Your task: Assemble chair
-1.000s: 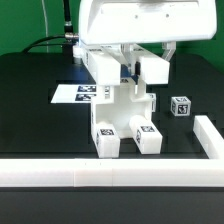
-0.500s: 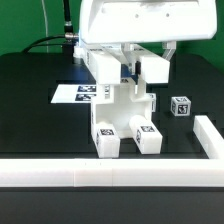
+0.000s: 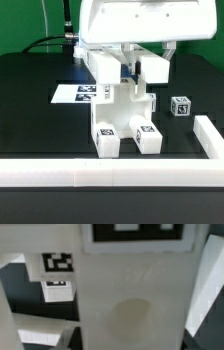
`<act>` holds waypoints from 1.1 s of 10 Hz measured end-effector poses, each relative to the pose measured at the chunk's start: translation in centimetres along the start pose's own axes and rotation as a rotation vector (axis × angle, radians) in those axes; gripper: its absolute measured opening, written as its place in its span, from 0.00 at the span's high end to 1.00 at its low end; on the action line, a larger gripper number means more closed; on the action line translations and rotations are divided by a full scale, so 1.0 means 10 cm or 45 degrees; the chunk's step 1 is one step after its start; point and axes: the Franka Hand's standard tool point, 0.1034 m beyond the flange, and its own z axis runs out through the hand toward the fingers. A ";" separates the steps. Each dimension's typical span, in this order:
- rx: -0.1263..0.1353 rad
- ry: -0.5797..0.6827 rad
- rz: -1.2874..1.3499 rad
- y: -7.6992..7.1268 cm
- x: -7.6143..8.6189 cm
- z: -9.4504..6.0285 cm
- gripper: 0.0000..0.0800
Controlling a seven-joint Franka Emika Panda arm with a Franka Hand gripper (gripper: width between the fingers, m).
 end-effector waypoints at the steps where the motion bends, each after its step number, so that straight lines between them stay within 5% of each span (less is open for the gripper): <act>1: -0.002 0.000 0.002 -0.02 -0.06 0.02 0.64; 11: -0.024 -0.056 -0.003 0.05 -0.21 0.30 0.64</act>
Offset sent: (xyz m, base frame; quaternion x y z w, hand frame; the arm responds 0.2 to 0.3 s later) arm -0.0048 -0.0015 -0.0024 0.0050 0.0066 -0.0017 1.0000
